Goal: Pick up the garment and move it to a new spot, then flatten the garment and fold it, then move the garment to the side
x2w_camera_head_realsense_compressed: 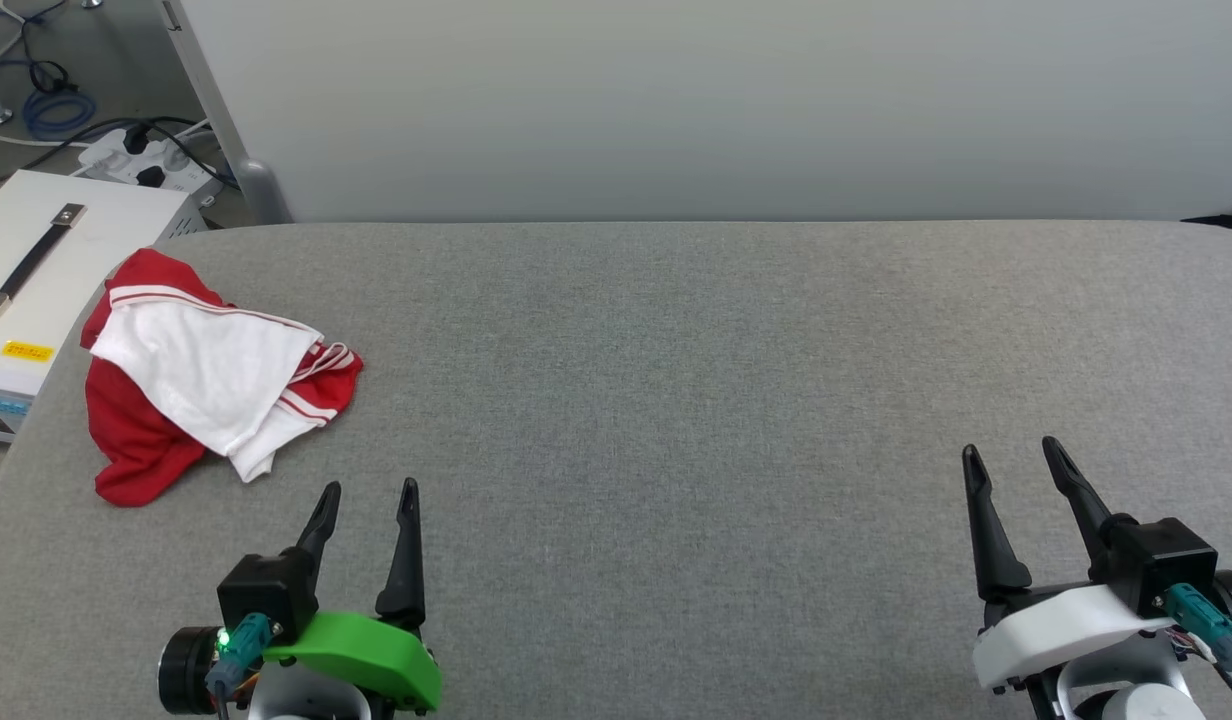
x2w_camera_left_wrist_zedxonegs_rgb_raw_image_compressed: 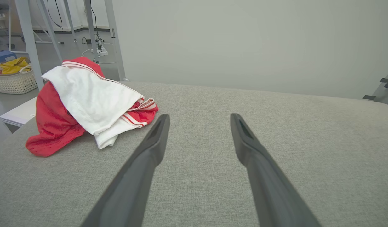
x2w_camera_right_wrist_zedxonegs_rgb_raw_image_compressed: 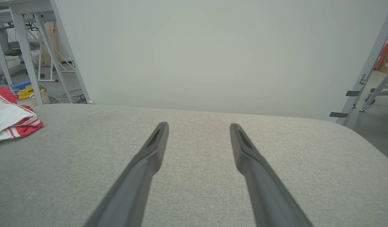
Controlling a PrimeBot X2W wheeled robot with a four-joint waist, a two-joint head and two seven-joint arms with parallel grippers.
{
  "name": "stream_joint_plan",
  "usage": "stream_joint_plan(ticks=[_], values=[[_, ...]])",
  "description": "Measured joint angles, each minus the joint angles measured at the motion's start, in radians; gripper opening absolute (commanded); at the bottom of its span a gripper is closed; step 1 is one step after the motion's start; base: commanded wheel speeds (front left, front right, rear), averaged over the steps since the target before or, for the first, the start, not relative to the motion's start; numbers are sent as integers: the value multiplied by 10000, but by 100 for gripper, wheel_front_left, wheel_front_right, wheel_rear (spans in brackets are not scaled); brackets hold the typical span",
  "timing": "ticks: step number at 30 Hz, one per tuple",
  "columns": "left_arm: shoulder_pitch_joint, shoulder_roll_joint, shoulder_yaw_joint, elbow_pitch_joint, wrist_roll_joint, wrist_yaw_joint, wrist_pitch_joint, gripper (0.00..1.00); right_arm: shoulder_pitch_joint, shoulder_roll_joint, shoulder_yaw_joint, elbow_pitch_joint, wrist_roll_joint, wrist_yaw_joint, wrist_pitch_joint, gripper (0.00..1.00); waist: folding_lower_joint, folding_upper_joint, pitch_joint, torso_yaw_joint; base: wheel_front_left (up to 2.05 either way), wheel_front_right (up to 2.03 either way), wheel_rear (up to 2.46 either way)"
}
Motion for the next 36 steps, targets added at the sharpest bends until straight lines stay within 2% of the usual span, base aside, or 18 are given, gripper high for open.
stream_joint_plan(ticks=[22, 29, 36], values=[[-6, 0, -19, 401, -226, -192, -453, 100, -5, 0, 165, 209, 234, 0, -447, 100, 0, 0, 57, 150, 0, 0, 0], [-12, -2, 54, 554, -314, -270, -610, 100, -18, 2, 328, 253, 234, -2, -573, 100, 0, 0, 113, 533, 0, 0, 0], [-25, -4, 92, 631, -483, -282, -715, 100, -41, 0, 587, 324, 236, 0, -742, 100, 0, 0, 140, 1207, 0, 0, 0]])
